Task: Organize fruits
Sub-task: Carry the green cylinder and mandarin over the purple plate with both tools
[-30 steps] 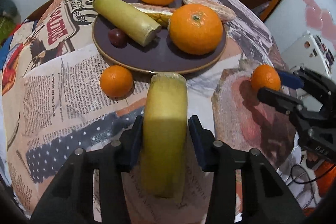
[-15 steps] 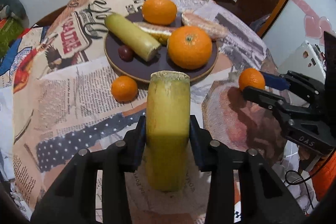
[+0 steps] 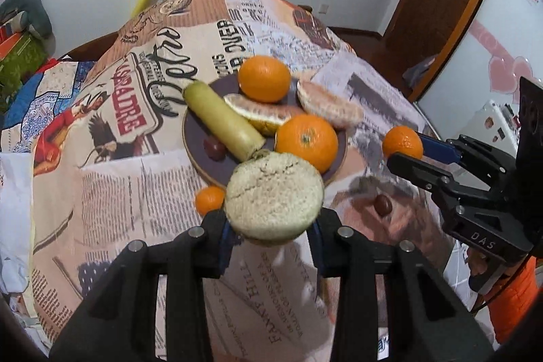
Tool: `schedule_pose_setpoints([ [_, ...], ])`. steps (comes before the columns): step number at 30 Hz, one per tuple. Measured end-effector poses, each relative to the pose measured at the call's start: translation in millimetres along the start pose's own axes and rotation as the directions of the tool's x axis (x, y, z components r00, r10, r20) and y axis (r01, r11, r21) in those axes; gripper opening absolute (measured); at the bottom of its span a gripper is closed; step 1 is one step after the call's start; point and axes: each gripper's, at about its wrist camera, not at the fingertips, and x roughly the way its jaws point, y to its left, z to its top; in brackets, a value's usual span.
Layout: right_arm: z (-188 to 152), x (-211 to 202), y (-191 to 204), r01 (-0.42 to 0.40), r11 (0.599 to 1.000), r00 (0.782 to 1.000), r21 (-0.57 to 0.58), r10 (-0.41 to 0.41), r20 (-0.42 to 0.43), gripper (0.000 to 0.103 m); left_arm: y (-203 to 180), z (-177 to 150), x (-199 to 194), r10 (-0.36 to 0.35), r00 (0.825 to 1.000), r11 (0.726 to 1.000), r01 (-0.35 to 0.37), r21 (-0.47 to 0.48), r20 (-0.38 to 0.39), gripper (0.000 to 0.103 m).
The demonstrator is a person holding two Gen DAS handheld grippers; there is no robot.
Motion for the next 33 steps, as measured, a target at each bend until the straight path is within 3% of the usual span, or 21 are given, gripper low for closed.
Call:
schedule_pose_setpoints([
  [14, 27, 19, -17, 0.017, 1.0, 0.999, -0.004, -0.017, 0.039, 0.035, 8, 40, 27, -0.002, 0.999, 1.0, 0.003, -0.026, 0.034, 0.037],
  [33, 49, 70, -25, -0.003, 1.0, 1.0, -0.019, 0.003, 0.005, 0.035, 9, 88, 78, -0.003, 1.0, 1.0, 0.003, 0.002, 0.028, 0.037],
])
